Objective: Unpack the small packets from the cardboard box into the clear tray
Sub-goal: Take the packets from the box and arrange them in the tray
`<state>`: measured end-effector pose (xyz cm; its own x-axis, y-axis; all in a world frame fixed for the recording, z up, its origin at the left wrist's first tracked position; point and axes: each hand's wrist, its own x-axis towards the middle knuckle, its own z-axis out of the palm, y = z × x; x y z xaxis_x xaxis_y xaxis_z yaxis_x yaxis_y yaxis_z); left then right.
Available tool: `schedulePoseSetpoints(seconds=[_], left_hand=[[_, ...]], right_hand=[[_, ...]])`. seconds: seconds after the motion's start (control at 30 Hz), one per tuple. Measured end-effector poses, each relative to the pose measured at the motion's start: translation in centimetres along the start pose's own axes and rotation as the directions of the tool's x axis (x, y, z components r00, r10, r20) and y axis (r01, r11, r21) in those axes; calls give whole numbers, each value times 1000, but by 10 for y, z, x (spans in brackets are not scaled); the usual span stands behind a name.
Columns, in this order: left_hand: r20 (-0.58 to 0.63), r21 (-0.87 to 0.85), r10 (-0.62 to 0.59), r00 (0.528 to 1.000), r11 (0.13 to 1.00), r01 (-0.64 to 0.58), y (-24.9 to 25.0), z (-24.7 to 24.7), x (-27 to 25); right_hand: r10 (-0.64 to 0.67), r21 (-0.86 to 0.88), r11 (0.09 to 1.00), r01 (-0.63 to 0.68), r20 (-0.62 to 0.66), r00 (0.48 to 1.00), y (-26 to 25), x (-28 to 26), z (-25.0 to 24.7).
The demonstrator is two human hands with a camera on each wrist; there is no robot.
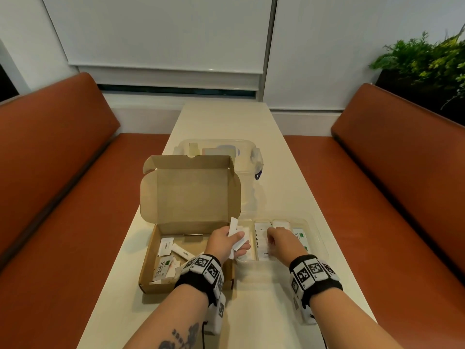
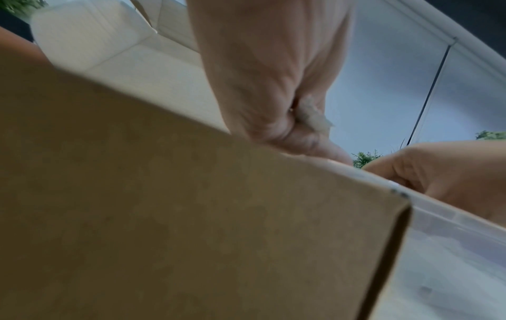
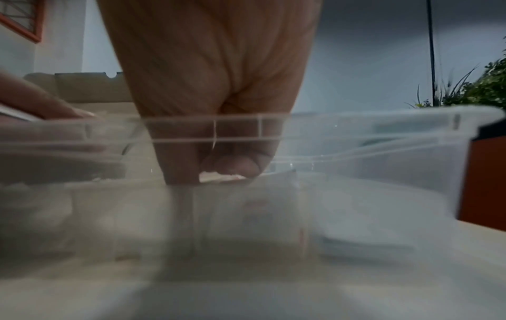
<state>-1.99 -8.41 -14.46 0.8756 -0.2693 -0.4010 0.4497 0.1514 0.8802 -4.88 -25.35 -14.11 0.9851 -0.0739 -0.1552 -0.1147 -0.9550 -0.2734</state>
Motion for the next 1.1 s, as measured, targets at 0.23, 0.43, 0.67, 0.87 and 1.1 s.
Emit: schedulePoseSetpoints(seconds=[0.23, 0.43, 0.67, 0.87, 1.1], left_hand=[[-8, 12, -1, 1000, 1000, 1, 0, 1, -1], [6, 29, -10, 1000, 1000, 9, -1, 0, -1], [-15, -27, -26, 1000, 999, 26, 0, 5, 0], [-17, 111, 10, 1000, 994, -8, 4, 9, -1], [3, 24, -27, 1000, 999, 27, 3, 8, 0]], right_hand=[[18, 5, 1000, -18, 32, 999, 4, -2, 4], [28, 41, 999, -27, -9, 1000, 1, -4, 2], [-5, 524, 848, 81, -145, 989, -16, -5, -4], [3, 559, 829, 28, -55, 999, -25, -4, -6], [52, 613, 790, 11, -85, 995, -21, -6, -7]])
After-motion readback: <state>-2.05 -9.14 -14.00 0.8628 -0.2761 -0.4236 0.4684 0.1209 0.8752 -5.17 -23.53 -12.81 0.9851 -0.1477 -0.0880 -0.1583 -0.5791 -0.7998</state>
